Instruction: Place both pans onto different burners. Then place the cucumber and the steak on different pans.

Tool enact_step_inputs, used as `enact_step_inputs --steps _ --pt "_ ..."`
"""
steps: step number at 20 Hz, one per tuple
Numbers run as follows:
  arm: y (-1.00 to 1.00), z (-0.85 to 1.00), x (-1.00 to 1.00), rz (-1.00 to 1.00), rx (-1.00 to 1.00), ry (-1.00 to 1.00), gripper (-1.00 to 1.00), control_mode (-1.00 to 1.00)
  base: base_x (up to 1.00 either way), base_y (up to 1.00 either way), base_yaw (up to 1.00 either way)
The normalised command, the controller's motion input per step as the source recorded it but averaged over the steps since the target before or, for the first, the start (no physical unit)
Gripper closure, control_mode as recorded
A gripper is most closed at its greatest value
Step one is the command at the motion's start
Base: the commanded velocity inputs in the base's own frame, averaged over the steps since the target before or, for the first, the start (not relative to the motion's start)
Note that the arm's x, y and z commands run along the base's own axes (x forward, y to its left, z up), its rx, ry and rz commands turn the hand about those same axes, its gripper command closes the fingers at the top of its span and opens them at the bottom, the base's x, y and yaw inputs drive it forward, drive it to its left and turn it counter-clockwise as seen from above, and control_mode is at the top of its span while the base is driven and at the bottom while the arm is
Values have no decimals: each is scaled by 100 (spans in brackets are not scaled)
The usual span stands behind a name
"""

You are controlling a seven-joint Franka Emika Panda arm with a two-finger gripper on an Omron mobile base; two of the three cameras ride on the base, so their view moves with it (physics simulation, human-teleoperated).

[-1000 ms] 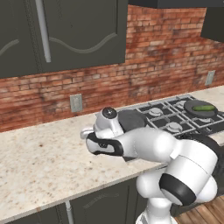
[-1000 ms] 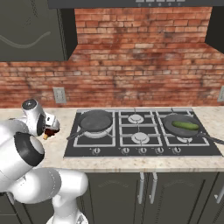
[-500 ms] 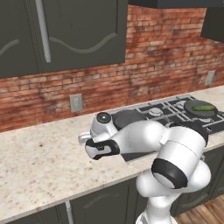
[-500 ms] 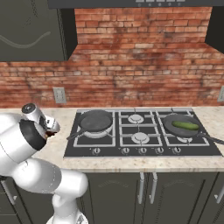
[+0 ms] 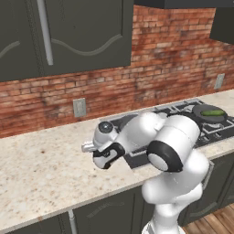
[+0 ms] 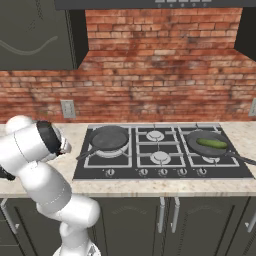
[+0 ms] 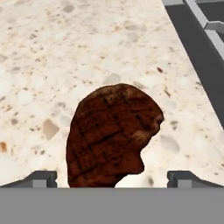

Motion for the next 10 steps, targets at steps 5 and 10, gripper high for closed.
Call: enact_step_inputs --steps 5,10 --pt "29 -30 38 0 -3 0 -100 -100 0 0 0" --pt "36 -28 36 0 -4 1 100 -100 0 0 0"
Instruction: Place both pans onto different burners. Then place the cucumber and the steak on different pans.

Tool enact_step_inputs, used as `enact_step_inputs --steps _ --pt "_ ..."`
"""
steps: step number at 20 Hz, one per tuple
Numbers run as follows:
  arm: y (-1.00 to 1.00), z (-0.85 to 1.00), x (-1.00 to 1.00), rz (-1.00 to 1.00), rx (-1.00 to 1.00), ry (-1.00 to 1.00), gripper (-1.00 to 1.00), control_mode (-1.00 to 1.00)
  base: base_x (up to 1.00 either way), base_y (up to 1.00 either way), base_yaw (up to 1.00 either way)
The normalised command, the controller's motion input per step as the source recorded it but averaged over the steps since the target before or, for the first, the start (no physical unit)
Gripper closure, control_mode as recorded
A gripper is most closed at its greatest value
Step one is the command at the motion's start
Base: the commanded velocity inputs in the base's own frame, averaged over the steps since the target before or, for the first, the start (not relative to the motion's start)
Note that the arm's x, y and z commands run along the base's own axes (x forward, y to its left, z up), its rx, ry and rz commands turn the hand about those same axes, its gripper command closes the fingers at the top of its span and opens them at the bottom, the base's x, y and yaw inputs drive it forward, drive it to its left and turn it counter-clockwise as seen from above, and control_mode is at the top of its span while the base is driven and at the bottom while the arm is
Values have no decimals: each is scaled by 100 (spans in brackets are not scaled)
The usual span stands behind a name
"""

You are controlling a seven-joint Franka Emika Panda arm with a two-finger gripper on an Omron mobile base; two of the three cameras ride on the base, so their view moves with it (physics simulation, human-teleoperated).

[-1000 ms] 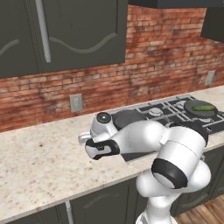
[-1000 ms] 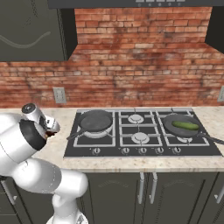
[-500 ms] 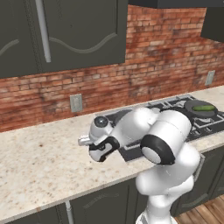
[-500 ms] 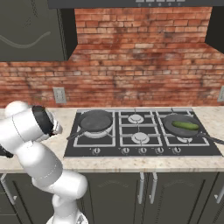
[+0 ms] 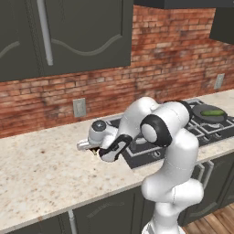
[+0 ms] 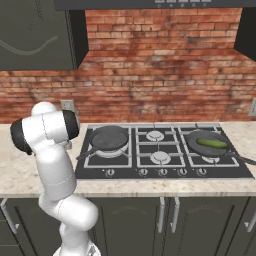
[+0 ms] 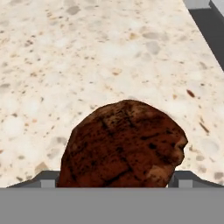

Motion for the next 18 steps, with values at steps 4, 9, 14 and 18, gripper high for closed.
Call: enact_step_inputs --steps 4,9,14,18 --pt "13 -8 2 0 -6 0 100 -100 0 0 0" --pt "-19 28 -49 0 -3 -3 100 -100 0 0 0" --pt "-23 97 -50 -1 3 -6 100 -100 0 0 0" --pt "-11 100 -26 0 12 0 100 -100 0 0 0"
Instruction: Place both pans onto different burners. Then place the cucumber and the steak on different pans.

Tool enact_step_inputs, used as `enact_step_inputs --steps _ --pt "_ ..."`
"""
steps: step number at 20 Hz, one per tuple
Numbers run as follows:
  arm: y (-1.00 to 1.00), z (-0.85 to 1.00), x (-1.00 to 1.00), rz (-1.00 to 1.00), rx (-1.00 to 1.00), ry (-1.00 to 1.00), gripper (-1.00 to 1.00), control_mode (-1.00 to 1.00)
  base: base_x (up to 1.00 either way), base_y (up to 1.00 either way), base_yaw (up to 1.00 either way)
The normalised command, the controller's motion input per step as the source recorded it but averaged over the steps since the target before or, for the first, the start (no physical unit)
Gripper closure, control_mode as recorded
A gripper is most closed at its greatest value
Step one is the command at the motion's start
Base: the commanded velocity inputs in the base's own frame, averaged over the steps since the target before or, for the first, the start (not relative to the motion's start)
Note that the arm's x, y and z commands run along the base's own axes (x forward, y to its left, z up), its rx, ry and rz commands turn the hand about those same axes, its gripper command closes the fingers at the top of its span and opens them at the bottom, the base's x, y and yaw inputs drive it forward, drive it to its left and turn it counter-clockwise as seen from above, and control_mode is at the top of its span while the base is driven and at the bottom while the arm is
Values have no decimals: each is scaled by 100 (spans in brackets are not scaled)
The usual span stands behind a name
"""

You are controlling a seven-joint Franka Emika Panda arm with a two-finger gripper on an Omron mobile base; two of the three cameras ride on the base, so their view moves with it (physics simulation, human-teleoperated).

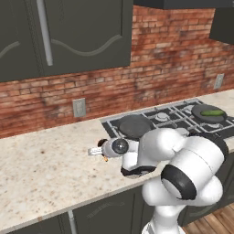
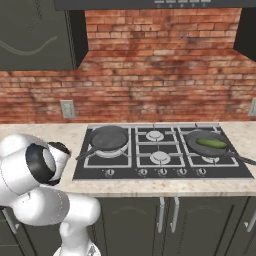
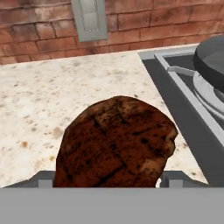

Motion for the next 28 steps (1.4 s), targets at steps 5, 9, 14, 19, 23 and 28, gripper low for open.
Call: enact_step_inputs --steps 5,9,14,19,23,28 --pt "2 100 -1 0 14 1 100 -100 0 0 0" --pt "7 100 6 1 9 1 100 -100 0 0 0" --pt "29 100 5 4 14 4 100 -100 0 0 0" --pt "36 100 1 7 13 12 100 -100 0 0 0" --pt "27 100 0 5 1 15 100 -100 0 0 0" --pt "-7 92 -3 -1 -10 3 100 -100 0 0 0"
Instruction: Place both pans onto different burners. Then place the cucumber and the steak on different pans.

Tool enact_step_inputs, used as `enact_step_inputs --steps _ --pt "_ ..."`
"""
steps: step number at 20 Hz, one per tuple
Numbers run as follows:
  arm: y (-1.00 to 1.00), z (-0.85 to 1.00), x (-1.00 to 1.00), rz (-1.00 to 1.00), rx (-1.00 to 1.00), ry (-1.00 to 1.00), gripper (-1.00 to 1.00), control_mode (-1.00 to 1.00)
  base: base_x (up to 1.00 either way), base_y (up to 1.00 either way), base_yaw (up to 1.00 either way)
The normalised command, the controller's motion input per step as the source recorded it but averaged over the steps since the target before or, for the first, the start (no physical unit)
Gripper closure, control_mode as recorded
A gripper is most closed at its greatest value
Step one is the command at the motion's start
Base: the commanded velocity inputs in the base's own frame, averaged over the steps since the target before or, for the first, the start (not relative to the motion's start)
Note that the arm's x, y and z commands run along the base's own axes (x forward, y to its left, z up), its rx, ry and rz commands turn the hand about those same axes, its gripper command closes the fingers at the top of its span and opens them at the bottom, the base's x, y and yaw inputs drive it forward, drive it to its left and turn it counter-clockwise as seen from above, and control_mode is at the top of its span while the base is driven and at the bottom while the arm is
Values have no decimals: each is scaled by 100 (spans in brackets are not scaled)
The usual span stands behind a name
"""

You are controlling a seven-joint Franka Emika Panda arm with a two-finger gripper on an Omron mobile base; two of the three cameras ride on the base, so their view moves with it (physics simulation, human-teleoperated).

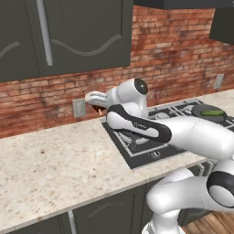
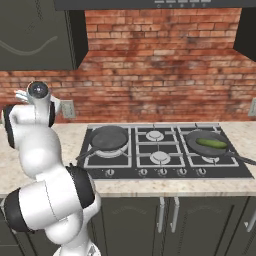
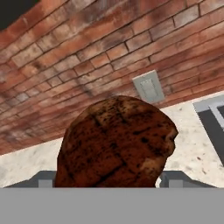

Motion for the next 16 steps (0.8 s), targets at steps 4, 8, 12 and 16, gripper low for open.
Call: enact_step_inputs --steps 4,8,12,16 --pt "-31 52 -8 -4 -21 0 100 -100 0 0 0" --pt "-45 12 -28 -4 -23 0 100 -100 0 0 0" --pt "-55 0 -32 -4 -23 0 100 -100 0 0 0" --pt "-65 -1 -28 -4 -21 0 100 -100 0 0 0"
